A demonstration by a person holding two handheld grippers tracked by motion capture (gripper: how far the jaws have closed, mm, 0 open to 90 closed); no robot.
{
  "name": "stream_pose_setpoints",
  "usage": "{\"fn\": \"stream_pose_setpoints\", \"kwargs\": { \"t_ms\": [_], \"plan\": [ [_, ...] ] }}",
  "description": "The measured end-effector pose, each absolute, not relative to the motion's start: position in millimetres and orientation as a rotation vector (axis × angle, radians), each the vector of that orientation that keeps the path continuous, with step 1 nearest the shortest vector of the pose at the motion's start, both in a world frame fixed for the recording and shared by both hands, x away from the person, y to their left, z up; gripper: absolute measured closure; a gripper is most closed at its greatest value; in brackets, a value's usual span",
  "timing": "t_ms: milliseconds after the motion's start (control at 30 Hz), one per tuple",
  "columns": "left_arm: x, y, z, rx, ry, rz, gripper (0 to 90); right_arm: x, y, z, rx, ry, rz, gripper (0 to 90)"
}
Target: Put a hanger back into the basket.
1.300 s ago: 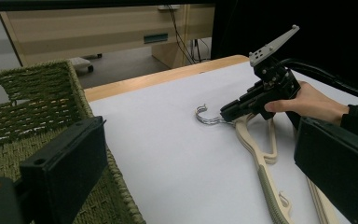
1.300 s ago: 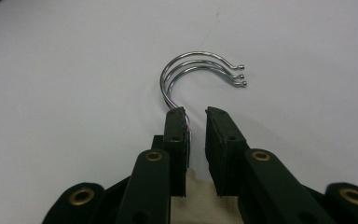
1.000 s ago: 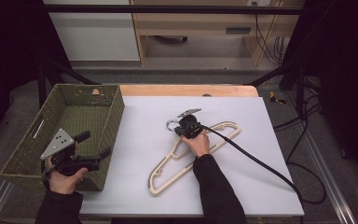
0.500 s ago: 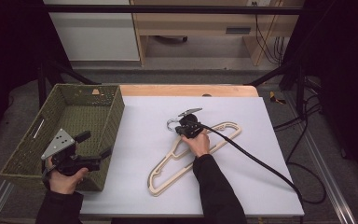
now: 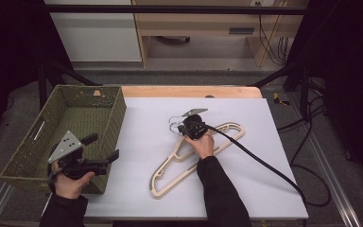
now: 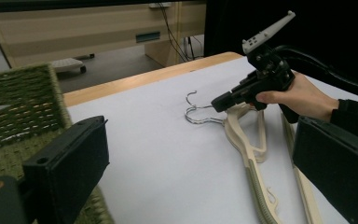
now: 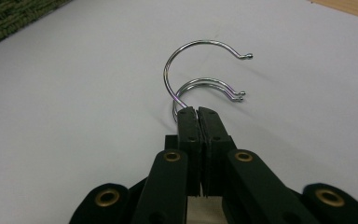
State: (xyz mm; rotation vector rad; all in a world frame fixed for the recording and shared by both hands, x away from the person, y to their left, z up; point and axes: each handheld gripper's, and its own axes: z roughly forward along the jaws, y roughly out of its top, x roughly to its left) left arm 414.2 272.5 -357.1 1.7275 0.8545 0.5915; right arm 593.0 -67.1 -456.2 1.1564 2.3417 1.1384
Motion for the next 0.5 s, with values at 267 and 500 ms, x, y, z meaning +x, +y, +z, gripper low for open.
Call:
{"fn": "stream_pose_setpoints", "kwargs": {
  "t_ms": [267, 500],
  "plan": [
    [425, 233, -363, 1.816, 0.817, 0.491, 5.1, 589, -71, -451, 1.118, 2.340, 1.177, 89.2],
    [442, 195, -376, 1.927, 0.798, 0.445, 6.8, 582, -74, -446, 1.089, 2.335, 1.197, 89.3]
  ]
}}
